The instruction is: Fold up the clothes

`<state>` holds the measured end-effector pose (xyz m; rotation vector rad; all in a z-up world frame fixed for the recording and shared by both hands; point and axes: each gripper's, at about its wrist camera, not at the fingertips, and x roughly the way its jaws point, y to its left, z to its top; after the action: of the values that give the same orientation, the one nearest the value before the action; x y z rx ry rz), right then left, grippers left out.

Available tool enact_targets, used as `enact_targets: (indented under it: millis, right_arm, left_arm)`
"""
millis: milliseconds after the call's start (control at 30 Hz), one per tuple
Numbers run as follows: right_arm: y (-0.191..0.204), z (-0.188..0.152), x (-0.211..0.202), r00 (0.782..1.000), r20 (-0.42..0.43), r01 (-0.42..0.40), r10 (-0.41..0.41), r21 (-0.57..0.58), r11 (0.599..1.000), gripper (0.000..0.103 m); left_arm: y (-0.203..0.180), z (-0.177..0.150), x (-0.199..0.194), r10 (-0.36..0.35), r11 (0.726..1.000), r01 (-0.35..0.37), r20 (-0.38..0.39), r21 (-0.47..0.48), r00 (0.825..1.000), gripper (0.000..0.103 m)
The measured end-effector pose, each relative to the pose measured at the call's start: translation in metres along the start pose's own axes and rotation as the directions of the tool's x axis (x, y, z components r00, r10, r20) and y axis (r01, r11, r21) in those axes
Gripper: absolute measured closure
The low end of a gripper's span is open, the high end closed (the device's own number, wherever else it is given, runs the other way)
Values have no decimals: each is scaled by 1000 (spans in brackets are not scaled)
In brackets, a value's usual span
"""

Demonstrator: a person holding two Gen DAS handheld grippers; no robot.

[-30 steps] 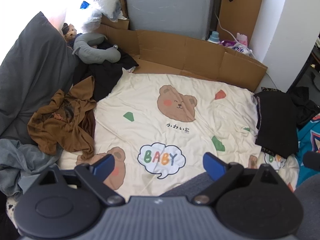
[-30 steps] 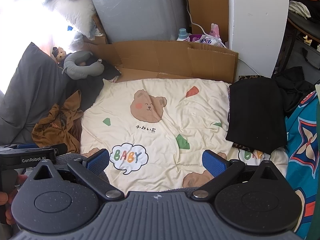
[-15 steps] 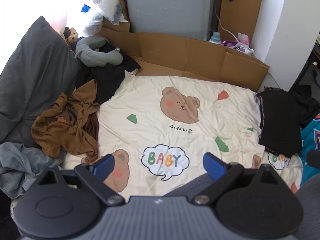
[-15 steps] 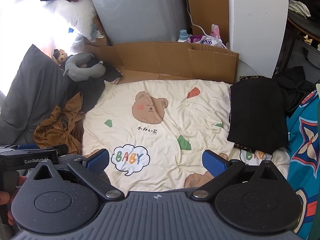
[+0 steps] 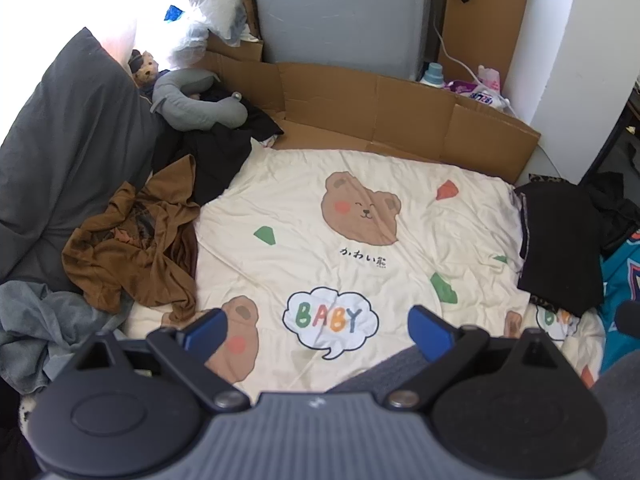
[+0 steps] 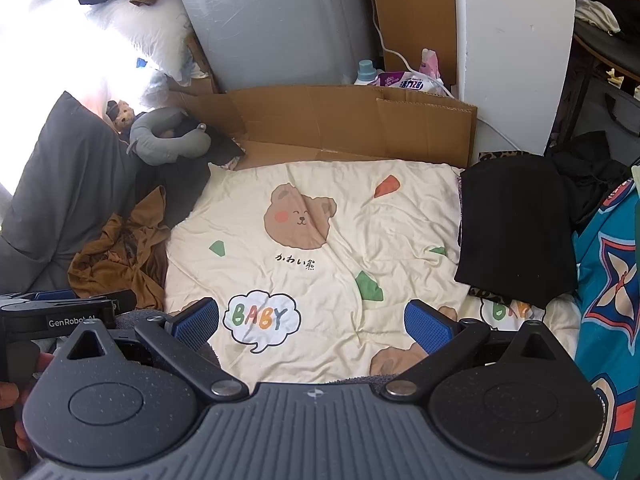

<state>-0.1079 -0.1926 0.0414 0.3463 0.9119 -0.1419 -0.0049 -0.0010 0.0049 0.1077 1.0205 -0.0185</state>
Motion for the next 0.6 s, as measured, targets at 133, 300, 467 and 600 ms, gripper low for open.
enact_targets:
  millis: [133,300,467,600]
  right_arm:
    - [-3,3,0,1000,-1,0,-1,-5,1000,1]
    - [-1,3,-2,999,18,28,-28,-14,1000,1]
    - [2,5,-3,999,1,46,-46,-28,999,1]
    - [0,10,-6,1000,-8,29,-29,-6,1000,1]
  left_arm:
    - [-1,0,-1,0,1000,0,2,4,1000,5]
    - [-2,1,0,-8,1000,8,-4,11,1000,5]
    - [-2,3,-1,-33,999,33,-13,22,999,5]
    - [3,8,-2,-60,998,61,-32,15,998,5]
